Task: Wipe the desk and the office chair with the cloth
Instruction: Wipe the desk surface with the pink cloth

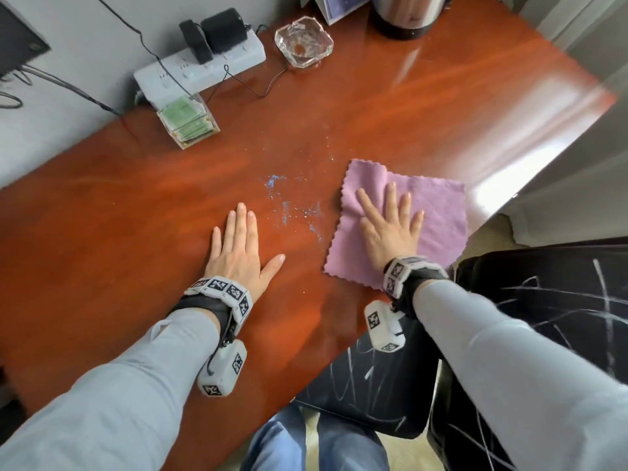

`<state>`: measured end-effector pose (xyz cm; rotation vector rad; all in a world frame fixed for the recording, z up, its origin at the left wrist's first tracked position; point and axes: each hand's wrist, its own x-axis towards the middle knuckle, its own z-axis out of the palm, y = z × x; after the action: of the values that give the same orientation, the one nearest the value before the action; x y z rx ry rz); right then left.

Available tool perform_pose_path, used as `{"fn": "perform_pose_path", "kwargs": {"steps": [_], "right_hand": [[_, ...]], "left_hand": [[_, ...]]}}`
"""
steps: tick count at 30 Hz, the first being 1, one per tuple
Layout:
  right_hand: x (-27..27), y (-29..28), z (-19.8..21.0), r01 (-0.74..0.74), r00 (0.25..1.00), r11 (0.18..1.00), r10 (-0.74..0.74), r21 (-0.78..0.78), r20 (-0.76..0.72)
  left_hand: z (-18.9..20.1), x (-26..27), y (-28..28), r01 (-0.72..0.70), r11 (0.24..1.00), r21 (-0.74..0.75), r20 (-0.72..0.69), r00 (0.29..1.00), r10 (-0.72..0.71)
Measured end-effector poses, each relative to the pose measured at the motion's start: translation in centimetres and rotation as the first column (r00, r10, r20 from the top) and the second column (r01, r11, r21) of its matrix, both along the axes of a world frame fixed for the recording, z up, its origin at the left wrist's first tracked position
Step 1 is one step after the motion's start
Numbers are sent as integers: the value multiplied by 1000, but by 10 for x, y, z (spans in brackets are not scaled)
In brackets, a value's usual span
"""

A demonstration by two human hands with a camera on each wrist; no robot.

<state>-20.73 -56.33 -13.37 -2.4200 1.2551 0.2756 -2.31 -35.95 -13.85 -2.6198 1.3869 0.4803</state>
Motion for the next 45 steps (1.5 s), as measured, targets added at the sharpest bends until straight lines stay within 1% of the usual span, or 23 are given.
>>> {"fn": "perform_pose_path", "kwargs": {"steps": [3, 5, 7, 9, 11, 13, 15, 16, 18, 20, 22, 25, 28, 30, 32, 34, 38, 39, 42, 45], "right_hand": [[32, 44, -2, -123, 992, 992, 122, 0, 34], [50, 65, -1, -176, 984, 984, 175, 10, 34], [60, 75, 1, -192, 981, 981, 191, 30, 38], [62, 75, 3, -174, 981, 983, 167, 66, 96], [59, 66, 7, -100, 978, 990, 79, 101, 192], [52, 48, 11, 76, 954, 985, -117, 153, 275], [45, 26, 13, 287, 883, 934, -344, 212, 319], [42, 15, 14, 366, 844, 901, -427, 234, 324], [43, -5, 16, 449, 793, 852, -519, 268, 320], [52, -25, 18, 463, 780, 835, -543, 296, 312], [68, -44, 18, 443, 804, 847, -520, 293, 288], [101, -69, 17, 357, 869, 887, -430, 292, 243], [137, -84, 13, 198, 949, 942, -254, 272, 188], [151, -84, 7, 77, 981, 972, -114, 222, 160], [152, -76, 1, -5, 987, 984, -24, 179, 158], [142, -59, 1, -58, 987, 984, 31, 167, 158], [107, -5, 5, -163, 984, 982, 154, 101, 92], [98, 9, 5, -179, 982, 978, 170, 105, 87], [90, 32, 4, -165, 982, 973, 147, 162, 116], [120, 20, 5, -139, 983, 973, 113, 184, 145]], "left_hand": [[-5, 2, 2, 19, 998, -57, 6, 1000, -19], [-8, 4, 3, 27, 997, -66, -10, 1000, -27], [-9, 6, 4, 36, 997, -66, -22, 999, -37], [-7, 9, 5, 47, 996, -75, -42, 998, -50], [-5, 14, 6, 65, 995, -75, -58, 996, -69], [-4, 18, 7, 80, 995, -60, -45, 996, -83], [-4, 20, 4, 69, 996, -54, -22, 997, -71], [-4, 21, 0, 50, 997, -51, -27, 998, -52], [-3, 20, -12, 7, 999, -48, -53, 999, -10], [-4, 22, -24, -20, 999, -50, -70, 997, 16], [-4, 26, -32, -21, 999, -30, -77, 997, 19], [-3, 28, -34, -13, 1000, -9, -69, 998, 13], [-4, 28, -33, -16, 1000, -13, -60, 998, 15], [-6, 28, -33, -14, 1000, -15, -53, 999, 13], [-7, 27, -33, -9, 1000, -16, -41, 999, 9], [-7, 27, -33, -7, 1000, -17, -39, 999, 7], [-2, 28, -35, -9, 1000, 9, -55, 998, 9], [-1, 30, -35, -8, 1000, 15, -66, 998, 9], [2, 33, -26, 17, 1000, 19, -99, 995, -15], [0, 34, -9, 76, 997, -8, -74, 994, -76]]}}
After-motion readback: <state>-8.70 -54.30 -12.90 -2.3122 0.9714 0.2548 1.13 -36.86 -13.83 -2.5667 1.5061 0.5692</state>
